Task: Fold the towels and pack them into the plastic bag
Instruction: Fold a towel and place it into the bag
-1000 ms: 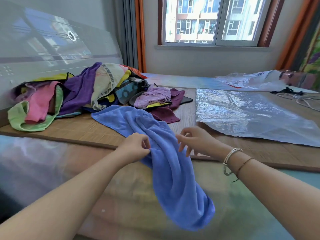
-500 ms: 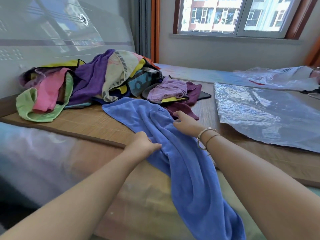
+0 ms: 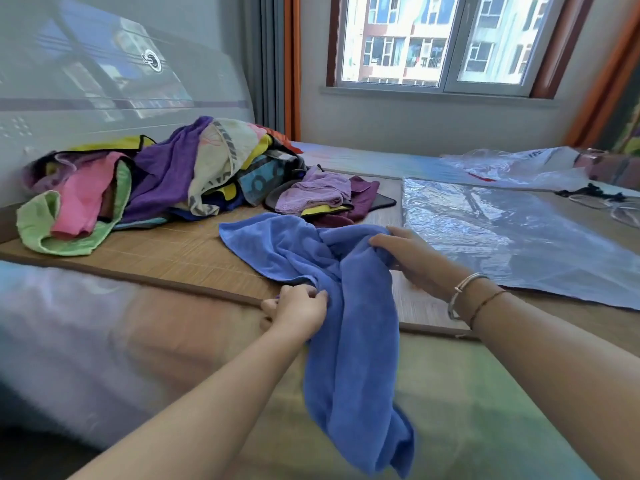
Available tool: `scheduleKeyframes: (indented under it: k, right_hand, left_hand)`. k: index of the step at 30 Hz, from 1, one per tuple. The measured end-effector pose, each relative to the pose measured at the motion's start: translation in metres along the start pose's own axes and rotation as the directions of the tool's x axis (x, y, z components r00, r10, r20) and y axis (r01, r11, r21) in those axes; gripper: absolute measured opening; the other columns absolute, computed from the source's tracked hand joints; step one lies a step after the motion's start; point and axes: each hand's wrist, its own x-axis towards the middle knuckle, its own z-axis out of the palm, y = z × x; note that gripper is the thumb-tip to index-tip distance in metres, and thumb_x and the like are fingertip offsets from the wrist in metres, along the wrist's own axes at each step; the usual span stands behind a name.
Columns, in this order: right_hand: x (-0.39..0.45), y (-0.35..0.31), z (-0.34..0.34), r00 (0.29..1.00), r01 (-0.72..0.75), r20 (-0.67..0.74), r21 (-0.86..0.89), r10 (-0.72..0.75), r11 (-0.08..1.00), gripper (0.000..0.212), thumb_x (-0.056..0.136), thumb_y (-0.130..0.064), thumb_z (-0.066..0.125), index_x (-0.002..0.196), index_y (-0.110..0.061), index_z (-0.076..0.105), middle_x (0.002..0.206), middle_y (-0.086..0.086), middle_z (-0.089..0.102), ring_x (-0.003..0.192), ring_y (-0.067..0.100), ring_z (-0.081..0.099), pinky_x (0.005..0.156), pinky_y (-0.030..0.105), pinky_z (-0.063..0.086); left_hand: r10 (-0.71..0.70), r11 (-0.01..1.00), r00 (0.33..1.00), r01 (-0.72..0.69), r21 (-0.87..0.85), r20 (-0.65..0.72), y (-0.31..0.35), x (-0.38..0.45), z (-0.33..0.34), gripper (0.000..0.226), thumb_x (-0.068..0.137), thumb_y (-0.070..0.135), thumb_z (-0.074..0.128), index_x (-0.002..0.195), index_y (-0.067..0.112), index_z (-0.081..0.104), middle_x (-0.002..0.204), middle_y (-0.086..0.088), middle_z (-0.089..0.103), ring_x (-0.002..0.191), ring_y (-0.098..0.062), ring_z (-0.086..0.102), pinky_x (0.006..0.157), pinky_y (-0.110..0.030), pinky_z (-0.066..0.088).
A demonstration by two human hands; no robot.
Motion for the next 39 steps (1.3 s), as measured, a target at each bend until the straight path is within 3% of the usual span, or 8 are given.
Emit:
scheduleKeyframes:
  k: [4,7,15,19,23,29,33,39]
  right_hand:
    - [-0.028,-0.016,-0.028,0.998,0.014,-0.061,0.221,-0.001,0.975,0.007,0.093,-0.018,0.059,0.088,-0.015,0.064,0.078,0.000,0.066,0.074,0.016,0.060,0.066,0.027,0.048]
    - [-0.043,-0.032,-0.050,0.993,0.072,-0.111,0.428,-0.026,0.901,0.019,0.093,-0.020,0.056,0.102,-0.004,0.061,0.091,0.014,0.062,0.079,0.022,0.059,0.063,0.024,0.051]
    - [-0.091,-0.091,-0.079,0.959,0.231,-0.264,0.513,-0.105,0.827,0.021,0.096,-0.015,0.046,0.087,-0.005,0.062,0.079,0.007,0.060,0.071,0.016,0.057,0.051,0.016,0.049]
    - [-0.110,-0.119,-0.087,0.920,0.360,-0.342,0.548,-0.190,0.755,0.016,0.092,-0.014,0.051,0.081,-0.010,0.063,0.077,0.003,0.061,0.069,0.015,0.057,0.059,0.020,0.050]
    - [-0.114,-0.118,-0.098,0.882,0.386,-0.441,0.468,-0.168,0.795,0.008,0.088,-0.012,0.057,0.079,-0.014,0.057,0.069,-0.001,0.056,0.060,0.011,0.052,0.052,0.019,0.044]
    - [-0.093,-0.081,-0.087,0.863,0.267,-0.494,0.262,-0.109,0.927,0.019,0.086,-0.014,0.064,0.098,-0.015,0.049,0.080,0.000,0.050,0.068,0.011,0.046,0.056,0.026,0.036]
    - [-0.059,-0.057,-0.063,0.911,0.143,-0.411,0.238,-0.034,0.961,0.015,0.087,-0.015,0.063,0.094,-0.022,0.051,0.088,0.000,0.054,0.076,0.013,0.048,0.060,0.028,0.037]
    - [0.025,-0.025,-0.035,0.926,0.114,-0.375,0.182,-0.039,0.977,0.023,0.086,0.000,0.052,0.095,-0.022,0.052,0.090,0.010,0.058,0.068,0.017,0.052,0.058,0.028,0.041]
  left_hand:
    - [0.069,0.826,0.996,-0.028,-0.562,0.052,0.010,-0.010,-0.014,0.029,0.092,0.033,0.060,0.066,0.019,0.056,0.064,0.002,0.055,0.078,-0.022,0.051,0.063,-0.026,0.037]
    - [0.095,0.605,0.994,-0.012,-0.796,0.058,0.019,-0.021,-0.050,0.016,0.091,0.029,0.063,0.087,0.014,0.069,0.077,0.001,0.065,0.075,-0.016,0.057,0.063,-0.027,0.044]
    - [0.291,0.498,0.948,-0.261,-0.827,-0.124,0.062,-0.049,-0.154,0.033,0.100,0.027,0.045,0.124,0.008,0.059,0.109,-0.008,0.062,0.091,-0.018,0.058,0.062,-0.023,0.049]
    - [0.536,0.394,0.831,-0.404,-0.826,-0.151,0.078,-0.069,-0.188,0.020,0.099,0.024,0.047,0.096,0.019,0.067,0.095,-0.001,0.066,0.088,-0.014,0.059,0.075,-0.028,0.048]
    - [0.407,0.472,0.881,-0.429,-0.770,-0.242,0.067,-0.068,-0.209,0.015,0.094,0.014,0.055,0.106,0.011,0.064,0.067,0.006,0.063,0.059,-0.009,0.054,0.048,-0.018,0.039]
    - [0.183,0.619,0.899,-0.420,-0.664,-0.398,0.038,-0.044,-0.199,0.007,0.091,0.016,0.064,0.086,0.012,0.060,0.073,-0.003,0.054,0.065,-0.014,0.047,0.054,-0.026,0.036]
    - [0.107,0.643,0.957,-0.274,-0.715,-0.270,0.015,-0.008,-0.182,0.011,0.091,0.009,0.063,0.089,0.014,0.053,0.084,-0.006,0.053,0.073,-0.015,0.049,0.056,-0.028,0.042]
    - [0.250,0.632,0.952,-0.300,-0.715,-0.179,0.004,0.070,-0.164,0.074,0.083,-0.014,0.062,0.140,0.016,0.026,0.125,-0.008,0.056,0.106,-0.019,0.060,0.075,-0.032,0.052]
